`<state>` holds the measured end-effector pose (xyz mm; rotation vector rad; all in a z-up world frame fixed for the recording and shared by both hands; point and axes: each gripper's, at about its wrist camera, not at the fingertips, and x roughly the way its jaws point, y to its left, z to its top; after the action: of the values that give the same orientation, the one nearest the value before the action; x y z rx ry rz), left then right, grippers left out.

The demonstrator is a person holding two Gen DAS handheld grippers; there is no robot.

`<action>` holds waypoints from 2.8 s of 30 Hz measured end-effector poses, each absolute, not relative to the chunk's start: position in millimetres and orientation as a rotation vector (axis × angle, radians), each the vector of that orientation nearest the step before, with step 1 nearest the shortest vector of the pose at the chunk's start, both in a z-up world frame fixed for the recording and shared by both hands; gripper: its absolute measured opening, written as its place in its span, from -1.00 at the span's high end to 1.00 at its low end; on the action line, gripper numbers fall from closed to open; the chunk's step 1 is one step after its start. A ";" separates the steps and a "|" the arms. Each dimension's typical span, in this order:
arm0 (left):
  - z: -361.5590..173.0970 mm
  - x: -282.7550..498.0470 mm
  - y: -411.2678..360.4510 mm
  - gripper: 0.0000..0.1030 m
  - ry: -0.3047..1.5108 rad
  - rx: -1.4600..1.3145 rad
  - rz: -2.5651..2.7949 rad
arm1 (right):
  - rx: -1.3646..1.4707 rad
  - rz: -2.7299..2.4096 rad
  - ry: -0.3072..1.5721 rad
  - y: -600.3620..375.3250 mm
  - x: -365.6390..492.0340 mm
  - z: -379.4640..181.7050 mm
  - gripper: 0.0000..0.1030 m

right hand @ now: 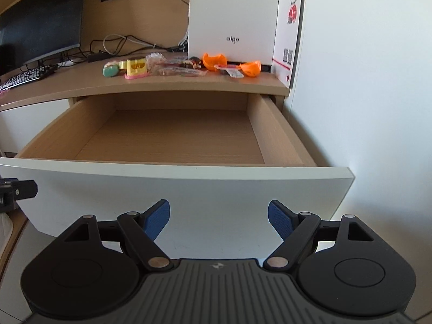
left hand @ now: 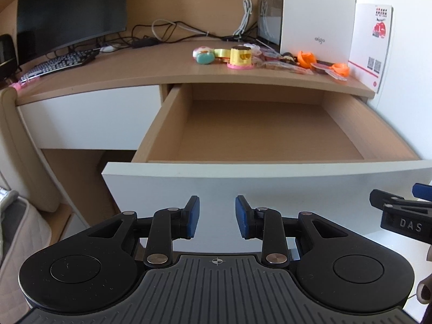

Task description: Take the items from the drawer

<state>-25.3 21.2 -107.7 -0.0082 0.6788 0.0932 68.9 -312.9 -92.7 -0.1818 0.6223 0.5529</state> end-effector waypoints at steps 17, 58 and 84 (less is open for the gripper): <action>-115.7 23.0 39.7 0.36 0.747 -0.075 0.011 | -0.197 0.480 0.682 -277.7 90.2 -109.6 -0.57; -118.9 193.4 46.2 0.36 0.698 -0.063 0.057 | -0.195 0.504 0.680 -180.3 241.3 -112.6 -0.57; -125.7 223.2 55.0 0.36 0.689 -0.096 0.039 | -0.259 0.552 0.699 -145.1 276.8 -118.2 -0.57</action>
<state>223.2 55.0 -125.7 -0.0962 0.6893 0.0394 276.8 -145.1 -118.2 -0.2592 0.6992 0.5519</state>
